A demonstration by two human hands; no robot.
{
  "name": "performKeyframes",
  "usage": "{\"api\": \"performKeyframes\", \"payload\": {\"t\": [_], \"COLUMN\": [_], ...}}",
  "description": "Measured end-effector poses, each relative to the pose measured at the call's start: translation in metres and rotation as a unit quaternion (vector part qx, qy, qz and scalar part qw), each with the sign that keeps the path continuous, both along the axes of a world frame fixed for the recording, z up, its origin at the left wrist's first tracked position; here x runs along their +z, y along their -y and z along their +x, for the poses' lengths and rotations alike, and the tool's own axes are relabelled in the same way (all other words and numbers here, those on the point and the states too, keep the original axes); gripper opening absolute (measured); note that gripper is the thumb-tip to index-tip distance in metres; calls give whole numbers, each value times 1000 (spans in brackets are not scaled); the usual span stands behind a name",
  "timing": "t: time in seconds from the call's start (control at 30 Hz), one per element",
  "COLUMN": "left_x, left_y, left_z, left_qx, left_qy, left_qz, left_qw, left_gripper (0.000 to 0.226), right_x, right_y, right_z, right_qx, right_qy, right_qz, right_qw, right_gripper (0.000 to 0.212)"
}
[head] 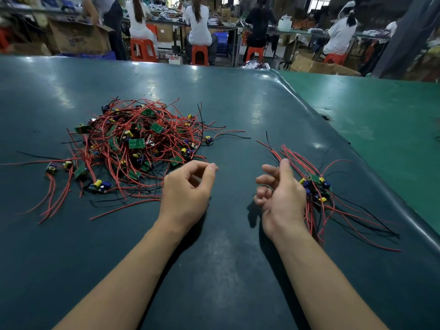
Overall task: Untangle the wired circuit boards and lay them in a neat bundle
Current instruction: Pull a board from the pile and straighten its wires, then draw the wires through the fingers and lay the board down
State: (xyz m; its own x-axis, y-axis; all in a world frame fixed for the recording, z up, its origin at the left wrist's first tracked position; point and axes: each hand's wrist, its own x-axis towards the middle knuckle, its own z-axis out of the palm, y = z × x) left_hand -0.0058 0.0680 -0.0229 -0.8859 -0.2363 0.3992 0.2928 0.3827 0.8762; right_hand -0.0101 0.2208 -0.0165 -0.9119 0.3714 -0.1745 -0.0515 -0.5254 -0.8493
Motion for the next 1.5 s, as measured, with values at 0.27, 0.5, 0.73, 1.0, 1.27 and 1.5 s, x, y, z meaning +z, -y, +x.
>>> {"api": "performKeyframes", "payload": {"t": [0.27,0.5,0.73,1.0,1.27,1.5], "left_x": [5,-2,-4,-5,-4,-2], "left_y": [46,77,78,78,74,71], "left_z": [-11,-27,-30,-33,-35,-32], "left_qx": [294,265,269,274,267,300], "left_qy": [-108,63,49,44,-11,-32], "left_qz": [-264,-265,-197,-179,-244,-204], "left_qw": [912,925,941,944,932,931], "left_gripper": [20,46,47,33,9,15], "right_x": [-4,-4,-5,-12,-12,-12], "right_y": [8,7,6,8,10,11], "right_z": [-1,-3,-2,-2,-2,-3], "right_qx": [-27,-21,-3,19,30,29], "right_qy": [-56,-55,-62,-76,-90,-85], "right_qz": [120,124,150,199,227,237], "right_qw": [991,991,987,977,969,967], "right_gripper": [26,13,8,7,10,13]}}
